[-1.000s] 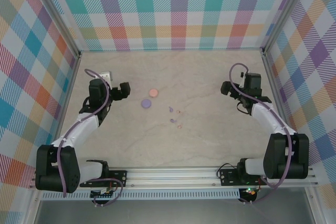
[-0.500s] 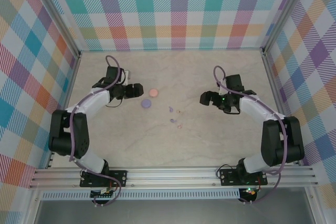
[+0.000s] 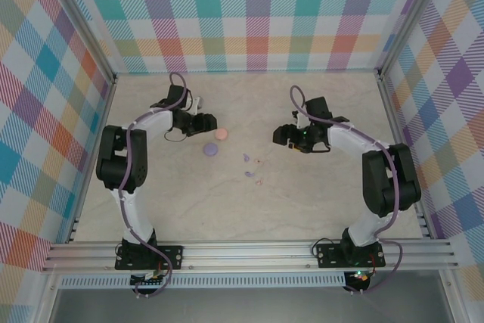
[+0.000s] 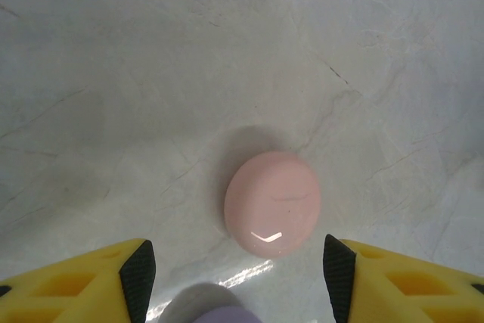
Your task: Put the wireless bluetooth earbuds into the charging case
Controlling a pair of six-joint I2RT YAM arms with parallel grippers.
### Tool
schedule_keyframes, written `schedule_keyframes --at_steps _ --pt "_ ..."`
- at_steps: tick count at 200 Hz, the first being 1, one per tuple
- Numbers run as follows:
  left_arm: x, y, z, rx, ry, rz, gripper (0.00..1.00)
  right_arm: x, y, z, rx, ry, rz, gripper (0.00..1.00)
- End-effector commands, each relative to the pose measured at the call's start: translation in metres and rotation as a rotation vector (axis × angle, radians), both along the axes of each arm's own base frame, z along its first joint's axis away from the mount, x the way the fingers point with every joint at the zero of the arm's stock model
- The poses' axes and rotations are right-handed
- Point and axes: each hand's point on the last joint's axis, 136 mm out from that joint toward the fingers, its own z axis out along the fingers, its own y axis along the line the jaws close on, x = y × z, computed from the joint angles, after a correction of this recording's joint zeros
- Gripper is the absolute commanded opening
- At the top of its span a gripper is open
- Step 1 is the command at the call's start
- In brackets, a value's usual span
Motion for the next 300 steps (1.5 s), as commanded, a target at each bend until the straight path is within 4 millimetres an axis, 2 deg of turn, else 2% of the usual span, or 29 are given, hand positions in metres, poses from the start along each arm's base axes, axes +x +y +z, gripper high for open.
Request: schedule_keyframes --at_steps 1,66,131,165,190,226,267,300 --pt "-0.005 -0.019 -0.001 -0.065 0.049 -0.045 0.61 0.001 0.012 0.007 0.042 0.024 0.015 0.74" --pt "-0.01 -0.04 -0.017 -0.13 0.11 -0.105 0.56 0.0 0.017 0.005 0.042 0.025 0.027 0.73" --pt "-0.017 -0.059 -0.019 -0.139 0.129 -0.145 0.51 0.001 0.026 0.003 0.064 0.033 0.046 0.73" --pt "-0.017 -0.061 -0.016 -0.134 0.128 -0.135 0.51 0.008 0.039 0.005 0.099 0.036 0.075 0.72" --pt "-0.01 -0.053 -0.013 -0.101 0.101 -0.078 0.54 0.016 0.052 0.004 0.118 0.044 0.098 0.7" --pt "-0.002 -0.044 -0.011 -0.117 0.098 -0.006 0.54 0.03 0.072 -0.002 0.153 0.083 0.118 0.59" --pt "-0.003 -0.044 -0.01 -0.137 0.104 0.013 0.5 0.044 0.1 -0.013 0.165 0.127 0.151 0.41" --pt "-0.007 -0.042 -0.009 -0.133 0.104 0.023 0.45 0.055 0.121 -0.021 0.176 0.162 0.174 0.31"
